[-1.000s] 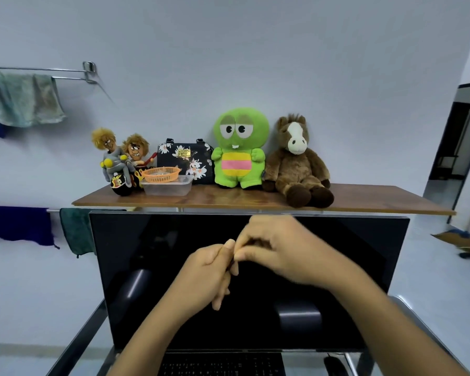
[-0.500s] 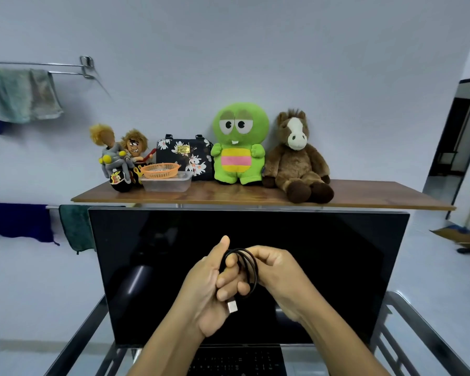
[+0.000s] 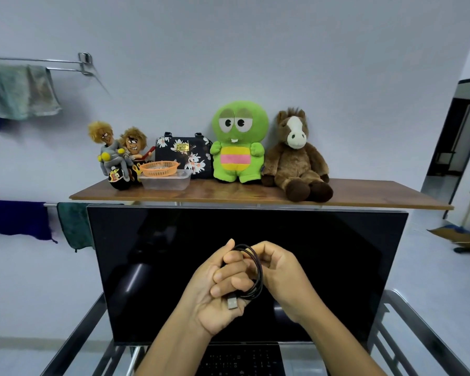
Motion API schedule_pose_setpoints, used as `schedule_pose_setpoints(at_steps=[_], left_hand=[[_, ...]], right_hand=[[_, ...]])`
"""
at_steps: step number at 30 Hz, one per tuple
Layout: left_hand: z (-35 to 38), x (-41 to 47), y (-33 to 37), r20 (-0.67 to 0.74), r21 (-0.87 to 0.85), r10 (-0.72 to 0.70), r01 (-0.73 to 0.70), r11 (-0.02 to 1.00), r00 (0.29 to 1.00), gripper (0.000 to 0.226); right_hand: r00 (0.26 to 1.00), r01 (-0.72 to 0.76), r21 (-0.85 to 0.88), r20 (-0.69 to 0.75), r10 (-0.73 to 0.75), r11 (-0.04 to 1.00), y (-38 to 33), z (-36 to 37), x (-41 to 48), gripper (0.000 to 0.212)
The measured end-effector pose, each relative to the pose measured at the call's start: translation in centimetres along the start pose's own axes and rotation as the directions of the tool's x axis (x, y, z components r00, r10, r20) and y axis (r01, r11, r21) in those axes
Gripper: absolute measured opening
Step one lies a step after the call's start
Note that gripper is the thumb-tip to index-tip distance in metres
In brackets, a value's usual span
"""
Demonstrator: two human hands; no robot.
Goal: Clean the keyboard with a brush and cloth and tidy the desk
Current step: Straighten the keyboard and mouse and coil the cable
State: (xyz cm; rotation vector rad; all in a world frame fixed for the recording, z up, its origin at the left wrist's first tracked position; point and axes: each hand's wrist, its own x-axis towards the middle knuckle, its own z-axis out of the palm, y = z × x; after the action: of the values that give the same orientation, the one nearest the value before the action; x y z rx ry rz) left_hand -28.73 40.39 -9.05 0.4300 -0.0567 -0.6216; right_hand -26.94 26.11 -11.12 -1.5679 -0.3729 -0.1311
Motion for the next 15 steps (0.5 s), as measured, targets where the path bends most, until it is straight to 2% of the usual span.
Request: schedule_pose_setpoints(at_steps=[2,4,7,11,13,15], left_hand=[[0.0,0.3,0.0,-0.105,0.151,0.079,-0.063,0.986,0.991,0.044],[-0.2,0.5,0.0,-0.217,0.353,0.219,-0.133,0.926,0.951,0.046],[-0.8,1.0,-0.1,-0.273,0.537,0.379,-0.187,0.823,0.884,0.045],[-1.1,1.4,-0.8,-0.257,0.689,0.484,-0.192,0.699,0.836,0.044],[-1.3,1.6,-1.0,-0.238,0.732,0.518,-0.199,0.652,0.822,0.044],[-1.6,1.9,-0.9,-0.222,0.746,0.524,-0.203,0.635,0.822,0.043]], right_hand=[[0.997,-0.059,0.016,0.042,0.059,0.998,-0.1,0.0,-0.3,0.01],[0.984,-0.15,0.057,0.106,0.143,0.987,-0.3,-0.4,-0.6,0.025],[0.956,-0.237,0.063,0.194,0.221,0.97,-0.7,-1.1,-1.1,0.043],[0.969,-0.185,-0.03,0.163,0.188,0.982,-0.7,-1.2,-1.1,0.02],[0.964,-0.232,0.024,0.141,0.226,0.972,-0.5,-1.3,-0.9,0.019],[0.947,-0.304,0.154,0.156,0.281,0.94,-0.4,-1.6,-0.8,0.023]])
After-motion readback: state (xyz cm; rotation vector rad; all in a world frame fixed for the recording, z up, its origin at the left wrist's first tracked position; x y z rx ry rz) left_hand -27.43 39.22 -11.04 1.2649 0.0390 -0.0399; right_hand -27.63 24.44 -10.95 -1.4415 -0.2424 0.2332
